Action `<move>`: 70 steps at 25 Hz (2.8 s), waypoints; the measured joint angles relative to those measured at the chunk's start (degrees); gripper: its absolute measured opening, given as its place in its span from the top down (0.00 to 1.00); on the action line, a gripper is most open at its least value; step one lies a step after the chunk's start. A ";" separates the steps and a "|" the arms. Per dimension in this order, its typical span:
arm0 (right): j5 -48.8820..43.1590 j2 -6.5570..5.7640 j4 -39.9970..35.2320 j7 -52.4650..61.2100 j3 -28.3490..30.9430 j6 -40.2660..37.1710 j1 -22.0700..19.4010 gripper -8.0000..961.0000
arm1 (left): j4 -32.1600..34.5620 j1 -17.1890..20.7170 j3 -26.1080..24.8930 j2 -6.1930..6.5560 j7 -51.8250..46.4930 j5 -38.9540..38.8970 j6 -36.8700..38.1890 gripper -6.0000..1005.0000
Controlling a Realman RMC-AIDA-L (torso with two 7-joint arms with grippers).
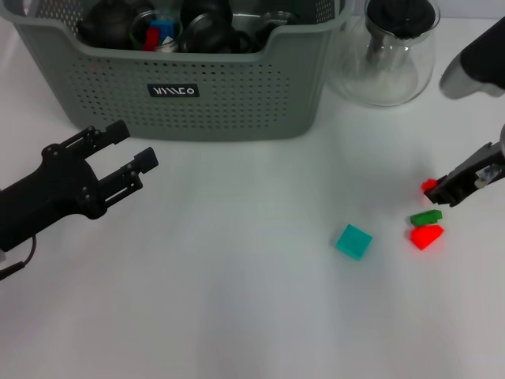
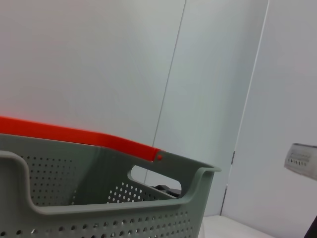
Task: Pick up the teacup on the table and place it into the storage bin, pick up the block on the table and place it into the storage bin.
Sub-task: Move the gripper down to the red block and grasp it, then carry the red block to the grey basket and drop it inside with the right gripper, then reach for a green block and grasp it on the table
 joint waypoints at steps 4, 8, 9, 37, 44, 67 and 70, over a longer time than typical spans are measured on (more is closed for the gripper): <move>5.83 -0.02 -4.40 -3.08 5.77 -5.16 -0.70 0.78 | 0.00 0.05 -0.02 -0.01 0.00 0.00 0.01 0.34; 16.98 -0.07 -9.01 -9.57 14.39 -14.48 -0.92 0.79 | 0.00 0.08 -0.20 0.02 -0.02 0.00 0.00 0.34; 20.54 -0.06 -10.12 -11.19 16.92 -17.42 -0.83 0.79 | 0.00 0.08 -0.23 0.05 -0.04 0.00 -0.01 0.34; 29.58 0.00 27.87 -10.91 4.33 36.03 38.79 0.89 | 0.71 1.30 1.72 -0.22 -0.07 2.73 2.74 0.34; 26.72 0.54 38.77 -10.69 0.72 43.06 44.56 0.99 | 1.29 -1.42 3.66 0.34 -2.03 10.16 7.95 0.34; 36.09 -1.70 -24.93 -10.25 23.16 -21.71 -6.13 0.48 | 1.24 -3.14 3.00 1.08 -2.93 9.77 7.30 0.34; 24.61 -1.64 -25.81 -8.18 26.30 -29.61 -4.22 0.33 | 1.02 -3.76 3.00 1.14 -3.01 9.78 6.93 0.34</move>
